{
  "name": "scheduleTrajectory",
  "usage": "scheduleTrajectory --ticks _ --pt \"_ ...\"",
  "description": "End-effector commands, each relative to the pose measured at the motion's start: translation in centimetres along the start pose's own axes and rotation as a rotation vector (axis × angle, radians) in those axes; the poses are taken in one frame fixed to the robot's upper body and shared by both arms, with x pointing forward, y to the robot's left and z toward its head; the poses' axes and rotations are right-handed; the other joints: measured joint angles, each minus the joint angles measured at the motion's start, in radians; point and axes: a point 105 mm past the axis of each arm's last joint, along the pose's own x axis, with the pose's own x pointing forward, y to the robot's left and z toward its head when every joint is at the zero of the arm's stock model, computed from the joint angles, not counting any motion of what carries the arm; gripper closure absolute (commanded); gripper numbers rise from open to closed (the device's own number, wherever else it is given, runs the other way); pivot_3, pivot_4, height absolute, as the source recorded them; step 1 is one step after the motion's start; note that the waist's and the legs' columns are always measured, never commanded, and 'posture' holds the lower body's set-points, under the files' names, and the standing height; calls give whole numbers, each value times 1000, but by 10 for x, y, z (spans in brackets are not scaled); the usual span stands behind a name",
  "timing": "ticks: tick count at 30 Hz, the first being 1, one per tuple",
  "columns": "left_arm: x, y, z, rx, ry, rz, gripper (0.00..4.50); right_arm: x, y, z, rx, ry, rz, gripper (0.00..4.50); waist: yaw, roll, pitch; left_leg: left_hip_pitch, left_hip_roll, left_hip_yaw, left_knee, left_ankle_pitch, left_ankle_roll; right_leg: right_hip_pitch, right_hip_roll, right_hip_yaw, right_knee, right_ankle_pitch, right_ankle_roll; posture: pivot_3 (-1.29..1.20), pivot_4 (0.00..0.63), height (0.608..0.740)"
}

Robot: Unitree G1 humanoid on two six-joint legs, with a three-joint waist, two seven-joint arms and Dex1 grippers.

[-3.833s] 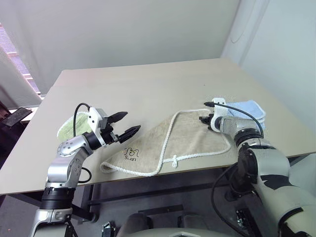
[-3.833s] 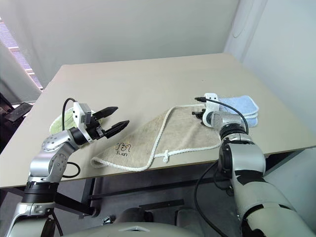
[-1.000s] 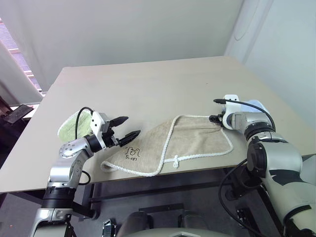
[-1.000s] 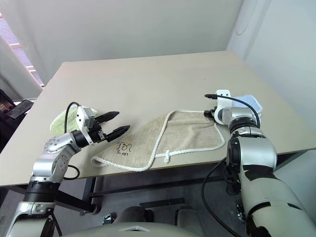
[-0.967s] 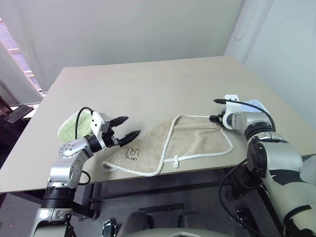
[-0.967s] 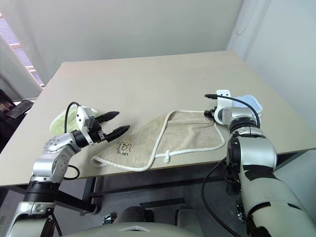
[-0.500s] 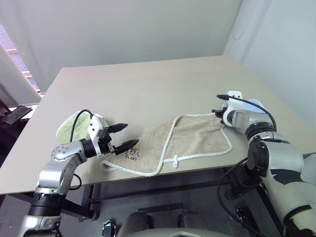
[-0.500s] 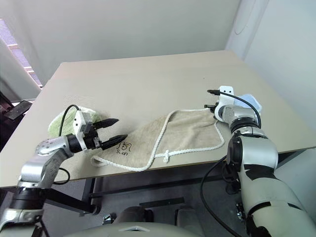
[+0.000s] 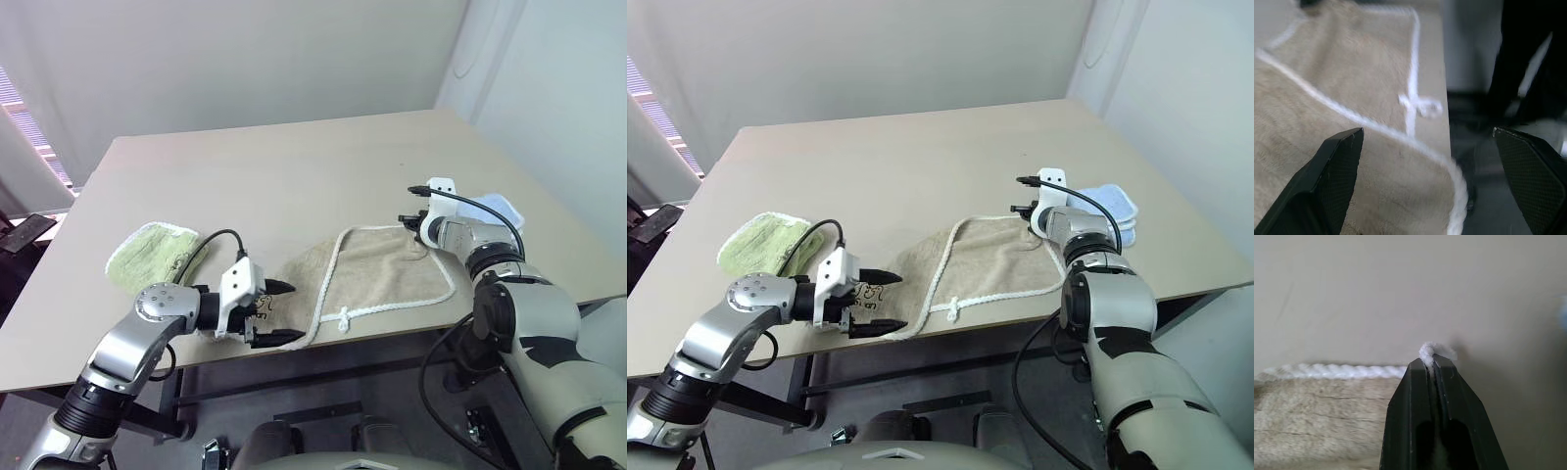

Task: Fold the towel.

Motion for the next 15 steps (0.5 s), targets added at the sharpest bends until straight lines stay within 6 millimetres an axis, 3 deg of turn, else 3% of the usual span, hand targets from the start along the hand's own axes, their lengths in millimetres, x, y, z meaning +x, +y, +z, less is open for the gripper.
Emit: scheduleTrajectory --ticks 1,7,15 --pt "8 1 -12 154 75 -3 0 -4 8 30 -39 -94 8 4490 0 0 0 0 0 0 0 0 0 0 0 0 0 0 0 0 0 736" --pt "14 6 -24 223 68 -6 0 -4 5 28 -48 -89 -12 4490 1 0 0 0 0 0 0 0 0 0 -1 0 0 0 0 0 0 736" --pt "21 21 -62 279 157 -38 0 -3 3 25 -69 -78 -31 4490 4 1 -1 0 0 0 0 0 0 0 -1 0 0 0 0 0 0 736"
